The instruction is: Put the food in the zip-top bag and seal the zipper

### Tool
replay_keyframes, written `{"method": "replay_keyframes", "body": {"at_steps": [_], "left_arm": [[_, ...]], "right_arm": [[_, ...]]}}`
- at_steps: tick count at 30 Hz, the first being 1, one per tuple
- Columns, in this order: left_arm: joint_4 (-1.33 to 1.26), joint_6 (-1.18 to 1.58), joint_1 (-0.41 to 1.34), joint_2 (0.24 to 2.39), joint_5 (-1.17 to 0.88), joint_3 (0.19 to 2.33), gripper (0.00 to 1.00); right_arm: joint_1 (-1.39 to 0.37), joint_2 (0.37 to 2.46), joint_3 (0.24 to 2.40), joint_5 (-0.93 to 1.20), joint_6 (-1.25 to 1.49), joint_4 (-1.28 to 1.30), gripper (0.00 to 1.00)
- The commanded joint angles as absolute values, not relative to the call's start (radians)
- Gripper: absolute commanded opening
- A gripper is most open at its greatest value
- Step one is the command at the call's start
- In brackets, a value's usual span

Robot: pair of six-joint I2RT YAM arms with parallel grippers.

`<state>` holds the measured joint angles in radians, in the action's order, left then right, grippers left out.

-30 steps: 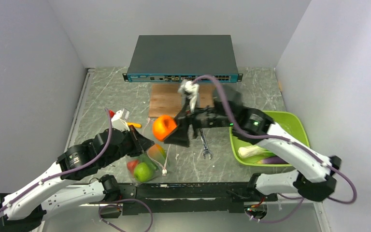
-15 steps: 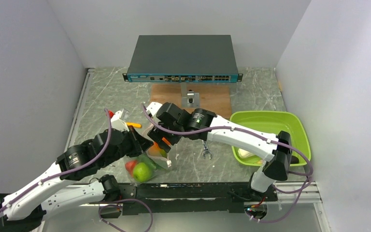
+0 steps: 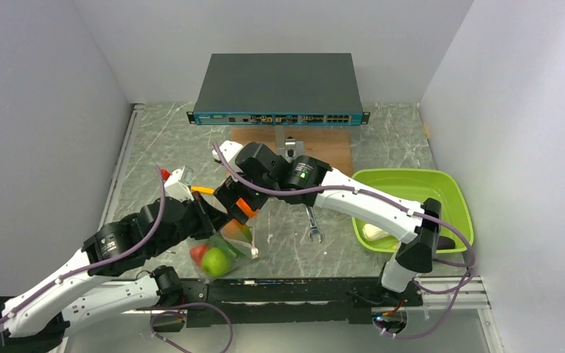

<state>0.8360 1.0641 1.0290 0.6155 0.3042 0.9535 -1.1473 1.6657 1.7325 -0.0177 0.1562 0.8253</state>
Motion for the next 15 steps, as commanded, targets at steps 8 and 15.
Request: {"method": "replay_keyframes", "body": {"at_steps": [8, 15], "left_arm": [[0.788, 1.106, 1.032, 0.569, 0.343, 0.956, 0.0], [0.835, 1.154, 1.032, 0.54, 0.42, 0.966, 0.0]], "right_arm": [[-1.152, 1.588, 1.731, 0.034, 0.216, 0.715, 1.0], [-1.163, 1.465, 1.654, -0.071, 0.313, 0.75, 1.0]]}}
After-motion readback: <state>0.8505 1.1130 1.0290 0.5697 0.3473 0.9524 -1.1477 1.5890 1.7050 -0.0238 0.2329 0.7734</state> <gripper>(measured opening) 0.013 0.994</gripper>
